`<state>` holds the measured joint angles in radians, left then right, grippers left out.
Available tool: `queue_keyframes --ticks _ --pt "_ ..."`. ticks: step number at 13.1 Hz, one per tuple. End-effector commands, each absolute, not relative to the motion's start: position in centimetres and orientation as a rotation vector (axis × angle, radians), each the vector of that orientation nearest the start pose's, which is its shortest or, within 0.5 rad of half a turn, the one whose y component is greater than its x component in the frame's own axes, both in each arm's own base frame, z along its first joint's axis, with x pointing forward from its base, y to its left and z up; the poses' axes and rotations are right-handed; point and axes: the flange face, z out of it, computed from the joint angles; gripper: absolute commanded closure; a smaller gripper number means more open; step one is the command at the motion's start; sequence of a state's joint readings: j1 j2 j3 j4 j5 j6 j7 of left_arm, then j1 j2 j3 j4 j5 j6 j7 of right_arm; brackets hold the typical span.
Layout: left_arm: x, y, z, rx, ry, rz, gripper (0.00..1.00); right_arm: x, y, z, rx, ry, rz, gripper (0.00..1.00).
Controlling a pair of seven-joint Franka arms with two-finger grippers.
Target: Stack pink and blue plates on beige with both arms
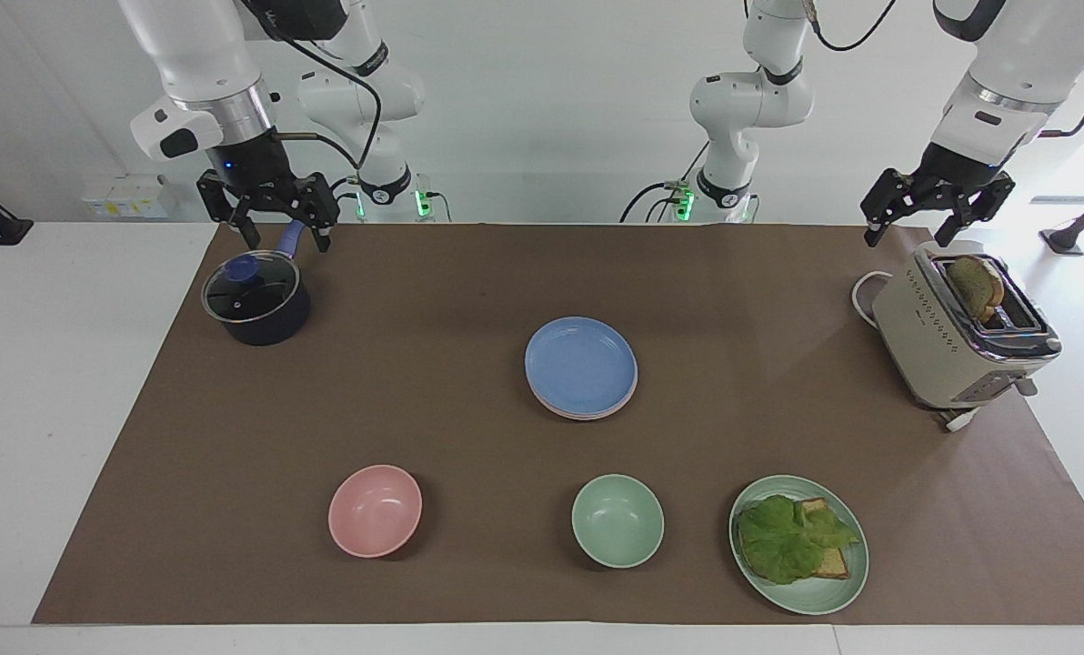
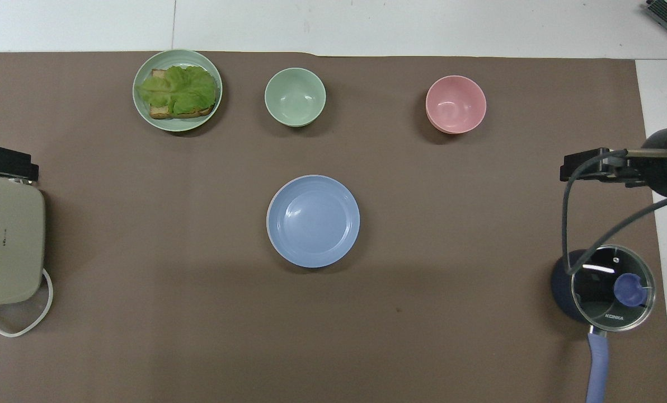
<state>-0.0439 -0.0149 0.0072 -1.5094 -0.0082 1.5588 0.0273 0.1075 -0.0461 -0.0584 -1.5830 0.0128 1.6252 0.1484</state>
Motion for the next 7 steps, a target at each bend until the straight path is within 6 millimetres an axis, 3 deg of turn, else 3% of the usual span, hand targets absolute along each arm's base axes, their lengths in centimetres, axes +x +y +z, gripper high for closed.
queue_keyframes --ticks 1,3,7 --pt "54.5 -1.8 66.1 -3.133 0.105 -0.087 0.0 53.9 1.4 66.4 -3.138 0.07 -0.101 0.0" --pt "54.5 -1.8 66.1 -3.133 0.105 -0.087 0.0 53.0 -1.3 67.1 -3.134 0.058 -0.1 0.0" --pt "54.5 -1.8 66.1 -3.133 0.105 -0.087 0.0 51.7 -1.8 66.4 -3.13 0.059 -0.05 0.0"
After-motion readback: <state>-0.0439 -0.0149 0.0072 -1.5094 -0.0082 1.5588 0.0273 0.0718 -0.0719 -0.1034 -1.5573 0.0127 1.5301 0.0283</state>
